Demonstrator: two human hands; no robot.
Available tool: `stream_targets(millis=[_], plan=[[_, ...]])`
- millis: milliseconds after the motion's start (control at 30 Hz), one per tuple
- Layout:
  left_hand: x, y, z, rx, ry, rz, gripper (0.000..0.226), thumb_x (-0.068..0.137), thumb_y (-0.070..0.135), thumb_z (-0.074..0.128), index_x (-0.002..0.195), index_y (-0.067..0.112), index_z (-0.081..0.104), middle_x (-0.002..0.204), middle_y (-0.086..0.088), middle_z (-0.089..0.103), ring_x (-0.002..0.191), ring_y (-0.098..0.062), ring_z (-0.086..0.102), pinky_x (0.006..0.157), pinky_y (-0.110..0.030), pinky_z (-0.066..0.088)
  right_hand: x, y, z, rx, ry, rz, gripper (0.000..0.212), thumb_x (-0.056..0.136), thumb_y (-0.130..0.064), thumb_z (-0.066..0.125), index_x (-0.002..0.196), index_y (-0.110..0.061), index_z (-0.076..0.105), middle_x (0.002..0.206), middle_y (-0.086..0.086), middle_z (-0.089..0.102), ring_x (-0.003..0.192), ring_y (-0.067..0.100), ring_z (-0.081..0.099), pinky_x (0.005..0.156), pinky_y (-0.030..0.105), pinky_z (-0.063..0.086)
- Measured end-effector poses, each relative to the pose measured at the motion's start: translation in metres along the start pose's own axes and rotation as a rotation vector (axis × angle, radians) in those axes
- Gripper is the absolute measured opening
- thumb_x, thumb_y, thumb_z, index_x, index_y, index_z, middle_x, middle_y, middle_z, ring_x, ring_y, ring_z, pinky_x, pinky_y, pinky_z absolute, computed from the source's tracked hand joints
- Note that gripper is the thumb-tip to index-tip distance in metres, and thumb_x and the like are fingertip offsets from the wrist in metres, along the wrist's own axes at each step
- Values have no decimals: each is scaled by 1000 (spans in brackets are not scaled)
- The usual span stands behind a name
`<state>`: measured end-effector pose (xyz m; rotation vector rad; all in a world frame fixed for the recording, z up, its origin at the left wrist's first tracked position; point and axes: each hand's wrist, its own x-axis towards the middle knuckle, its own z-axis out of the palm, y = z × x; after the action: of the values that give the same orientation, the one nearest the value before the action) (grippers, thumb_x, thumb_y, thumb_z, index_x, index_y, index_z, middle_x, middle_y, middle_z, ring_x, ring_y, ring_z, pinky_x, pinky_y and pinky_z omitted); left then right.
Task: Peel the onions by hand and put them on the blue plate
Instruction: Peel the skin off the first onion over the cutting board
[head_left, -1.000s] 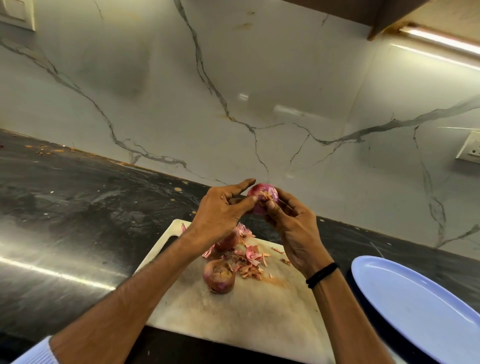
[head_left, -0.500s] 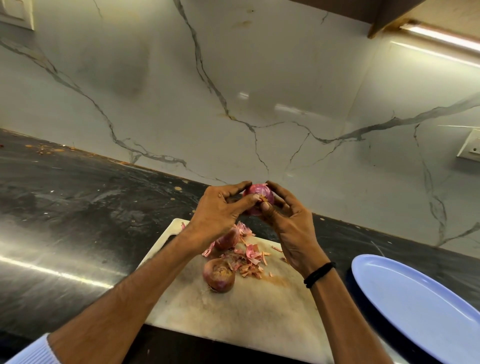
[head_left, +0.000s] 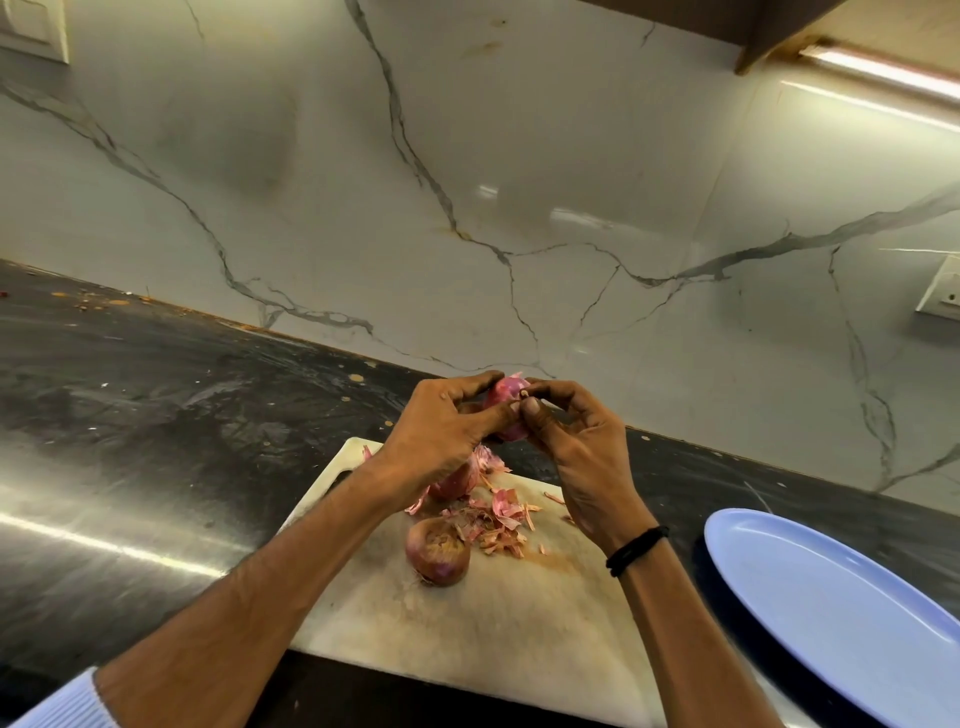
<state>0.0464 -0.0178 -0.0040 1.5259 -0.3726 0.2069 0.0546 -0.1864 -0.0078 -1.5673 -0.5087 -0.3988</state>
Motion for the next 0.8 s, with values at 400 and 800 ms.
stream_targets(millis=[400, 800], plan=[[-5, 5, 7, -12, -29, 19, 61, 75, 27, 74, 134, 22, 60, 129, 4, 65, 112, -9, 65, 97, -32, 55, -2, -5, 5, -7, 95, 57, 13, 102, -2, 45, 96, -7, 55, 100, 0, 69, 93, 14, 68, 80, 31, 60], [-3, 0, 6, -94, -68, 10, 23, 93, 18, 64, 97, 40, 70, 96, 15, 76, 92, -4, 72, 73, -21, 58, -2, -3, 7, -266, 66, -135, 19, 98, 8, 50, 94, -11, 55, 110, -4, 68, 108, 12, 64, 89, 35, 59]])
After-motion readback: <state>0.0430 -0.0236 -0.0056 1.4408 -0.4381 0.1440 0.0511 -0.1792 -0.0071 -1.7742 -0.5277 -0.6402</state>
